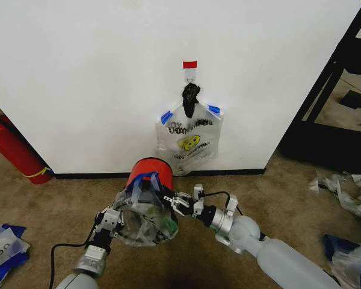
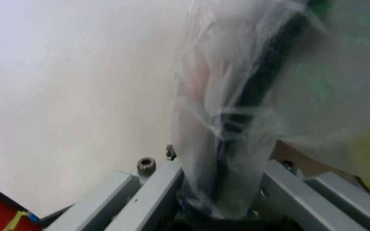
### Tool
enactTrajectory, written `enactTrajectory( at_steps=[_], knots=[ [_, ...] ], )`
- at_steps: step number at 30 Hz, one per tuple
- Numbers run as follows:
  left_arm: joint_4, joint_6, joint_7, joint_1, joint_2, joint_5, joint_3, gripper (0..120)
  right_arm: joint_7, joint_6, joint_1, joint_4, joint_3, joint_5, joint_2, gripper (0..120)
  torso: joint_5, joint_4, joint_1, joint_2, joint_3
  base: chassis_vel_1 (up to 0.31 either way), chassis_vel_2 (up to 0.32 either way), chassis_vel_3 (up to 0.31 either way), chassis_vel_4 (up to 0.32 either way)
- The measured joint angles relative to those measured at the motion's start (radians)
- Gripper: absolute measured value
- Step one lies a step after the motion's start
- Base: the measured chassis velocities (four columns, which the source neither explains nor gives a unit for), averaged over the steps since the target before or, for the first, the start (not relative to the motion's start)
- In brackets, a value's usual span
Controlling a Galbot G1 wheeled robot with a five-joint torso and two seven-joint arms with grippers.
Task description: Pick up the garbage bag from the wall and place it over the trash bin.
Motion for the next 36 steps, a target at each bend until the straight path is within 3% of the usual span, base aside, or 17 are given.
enactTrajectory(
  at_steps=[11, 18, 25, 32, 36],
  knots=[
    [-0.002, -0.007, 0.002, 0.0, 0.002, -0.01, 0.005, 0, 0.024, 0.116, 0.014, -0.043, -0.005, -0.018, 0.032, 0, 0.0, 0.0, 0.0, 0.0, 0.0, 0.0, 0.0, 0.0, 0.0],
    [-0.092, 0.015, 0.018, 0.034, 0.007, -0.128, 0.021, 0, 0.095, 0.198, 0.063, -0.128, -0.006, -0.019, 0.082, 0, 0.0002, 0.0001, 0.0, 0.0, 0.0, 0.0, 0.0, 0.0, 0.0],
    [-0.091, 0.037, 0.016, 0.023, 0.008, -0.154, 0.011, 0, 0.048, 0.223, 0.074, -0.168, 0.002, -0.051, 0.095, 0, 0.0002, 0.0, 0.0, 0.0, 0.0, 0.0, 0.0, 0.0, 0.0],
    [-0.034, 0.111, -0.043, -0.044, 0.005, -0.253, -0.014, 0, 0.107, 0.236, 0.053, -0.135, 0.02, -0.097, 0.062, 23, 0.0, 0.0, 0.0, 0.0, 0.0, 0.0, 0.0, 0.0, 0.0],
    [-0.028, 0.183, -0.096, -0.081, -0.007, -0.361, -0.031, 0, 0.22, 0.24, 0.04, -0.126, 0.035, -0.222, 0.043, 39, 0.0002, 0.0004, 0.0, 0.0, 0.0, 0.0, 0.0, 0.0, 0.0]
  ],
)
